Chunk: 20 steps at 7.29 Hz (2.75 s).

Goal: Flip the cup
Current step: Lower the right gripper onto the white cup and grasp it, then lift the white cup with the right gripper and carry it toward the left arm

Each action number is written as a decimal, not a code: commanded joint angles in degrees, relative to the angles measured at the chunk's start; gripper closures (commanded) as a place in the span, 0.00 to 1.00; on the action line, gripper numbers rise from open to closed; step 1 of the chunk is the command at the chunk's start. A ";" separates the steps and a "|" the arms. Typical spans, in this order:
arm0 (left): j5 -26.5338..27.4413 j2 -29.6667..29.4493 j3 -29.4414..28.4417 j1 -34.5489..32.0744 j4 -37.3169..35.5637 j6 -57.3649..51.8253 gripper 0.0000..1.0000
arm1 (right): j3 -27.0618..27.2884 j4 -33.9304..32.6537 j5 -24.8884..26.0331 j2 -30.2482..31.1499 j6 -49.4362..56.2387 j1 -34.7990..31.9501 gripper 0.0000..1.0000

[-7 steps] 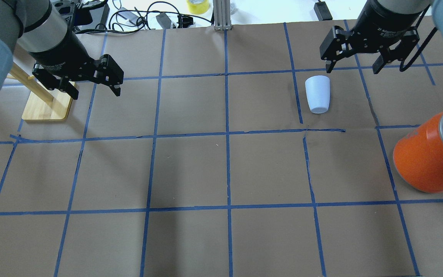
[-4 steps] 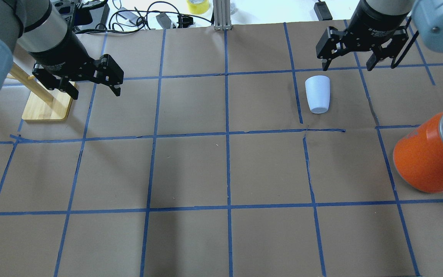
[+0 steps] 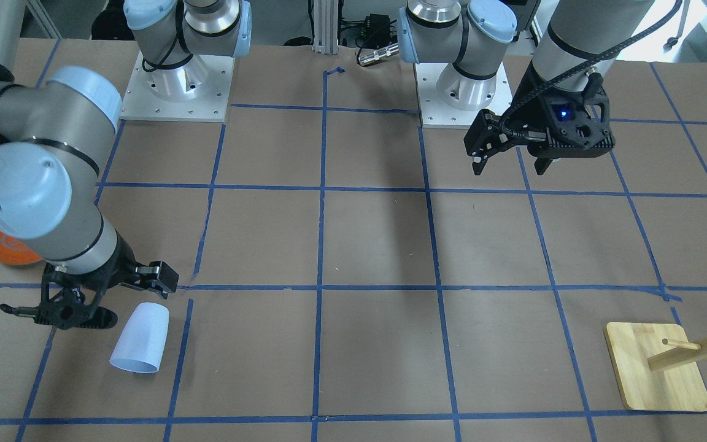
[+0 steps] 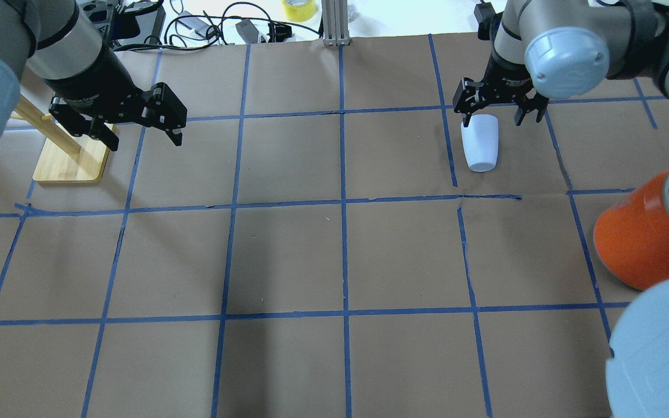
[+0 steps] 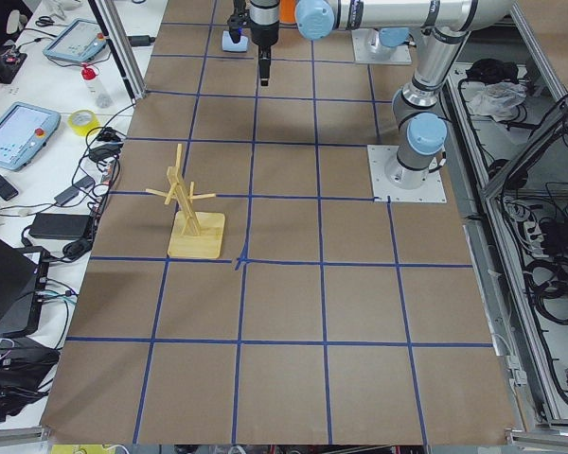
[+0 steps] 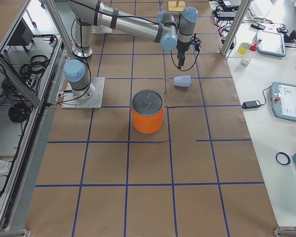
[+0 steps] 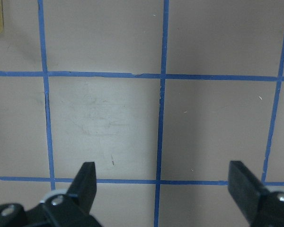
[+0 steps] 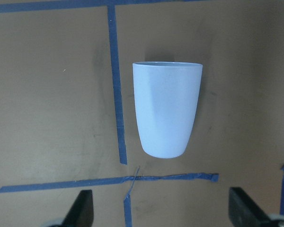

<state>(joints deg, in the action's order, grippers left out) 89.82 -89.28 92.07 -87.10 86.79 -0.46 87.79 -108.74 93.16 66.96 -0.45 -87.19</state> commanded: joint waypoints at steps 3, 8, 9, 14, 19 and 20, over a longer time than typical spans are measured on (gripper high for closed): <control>0.00 -0.01 0.04 0.00 -0.04 -0.06 0.00 | 0.89 -8.39 4.40 -9.20 4.58 0.26 0.00; 0.00 -0.01 0.04 0.00 -0.04 -0.06 0.00 | 0.72 -14.22 4.31 -12.90 4.75 0.26 0.42; 0.00 -0.01 0.04 0.00 -0.04 -0.06 0.00 | 0.63 -14.22 4.31 -12.82 4.58 0.26 0.66; 0.00 -0.01 0.04 0.00 -0.04 -0.06 0.00 | -2.09 -13.00 2.01 -11.59 3.38 -0.44 0.84; 0.00 -0.10 -0.05 0.00 -0.04 -0.06 0.00 | -2.09 -9.91 4.31 -8.07 55.58 -6.04 0.84; 0.00 -0.01 -0.05 0.00 -0.04 -0.06 0.00 | -2.09 -10.18 3.61 -8.33 63.39 -8.07 0.86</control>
<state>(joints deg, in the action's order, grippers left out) 89.82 -89.33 92.04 -87.10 86.75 -0.53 85.72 -118.74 97.37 58.76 50.54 -92.72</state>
